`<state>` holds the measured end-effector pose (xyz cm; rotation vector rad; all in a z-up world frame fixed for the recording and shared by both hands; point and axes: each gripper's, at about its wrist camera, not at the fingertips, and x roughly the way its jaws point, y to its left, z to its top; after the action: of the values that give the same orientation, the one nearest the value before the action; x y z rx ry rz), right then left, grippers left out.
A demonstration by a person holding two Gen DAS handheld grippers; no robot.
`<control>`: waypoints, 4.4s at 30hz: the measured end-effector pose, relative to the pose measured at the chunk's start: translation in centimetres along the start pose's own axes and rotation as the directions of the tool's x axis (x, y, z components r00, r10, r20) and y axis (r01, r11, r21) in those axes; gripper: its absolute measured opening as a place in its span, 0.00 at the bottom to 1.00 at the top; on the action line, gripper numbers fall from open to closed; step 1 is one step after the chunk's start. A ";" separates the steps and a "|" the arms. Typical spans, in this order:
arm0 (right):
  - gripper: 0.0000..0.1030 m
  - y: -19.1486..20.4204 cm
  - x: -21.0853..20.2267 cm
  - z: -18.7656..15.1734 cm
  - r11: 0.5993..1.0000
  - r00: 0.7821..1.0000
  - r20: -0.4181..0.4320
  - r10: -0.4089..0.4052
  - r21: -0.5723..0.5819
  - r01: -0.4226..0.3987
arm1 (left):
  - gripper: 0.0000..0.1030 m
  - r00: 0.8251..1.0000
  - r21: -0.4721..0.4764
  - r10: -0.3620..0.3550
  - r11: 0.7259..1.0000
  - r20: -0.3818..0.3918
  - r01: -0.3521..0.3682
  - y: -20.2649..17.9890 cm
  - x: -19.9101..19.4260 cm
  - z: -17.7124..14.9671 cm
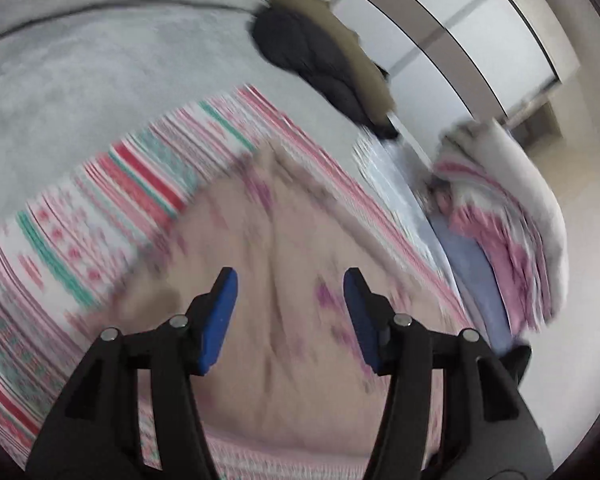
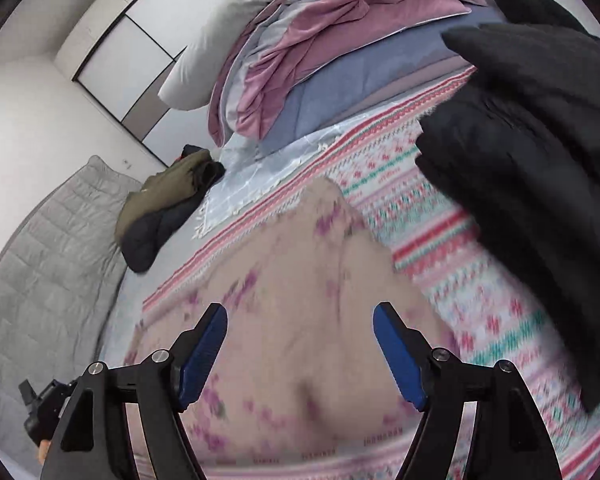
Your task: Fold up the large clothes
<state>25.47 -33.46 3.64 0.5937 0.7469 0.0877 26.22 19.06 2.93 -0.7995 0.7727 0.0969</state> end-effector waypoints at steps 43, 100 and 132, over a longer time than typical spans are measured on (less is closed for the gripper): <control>0.81 2.8 6.2 -7.7 0.959 0.980 -0.138 -0.141 -0.267 0.100 | 0.59 0.886 0.505 0.449 0.794 -0.115 -0.337 -17.7 27.0 -3.1; 0.92 2.1 6.2 -7.7 0.956 0.988 -0.103 -0.119 -0.282 0.086 | 0.76 0.962 0.631 0.271 0.742 0.026 -0.226 -10.4 7.9 -16.6; 0.92 1.3 6.7 -7.5 0.966 0.986 -0.133 -0.102 -0.251 0.066 | 0.81 0.941 0.657 0.322 0.687 0.106 -0.309 -12.0 8.0 -18.6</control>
<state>25.65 -26.93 -4.11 0.3201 0.8862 0.1440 25.37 -3.60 -3.24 0.0336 0.8805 0.1114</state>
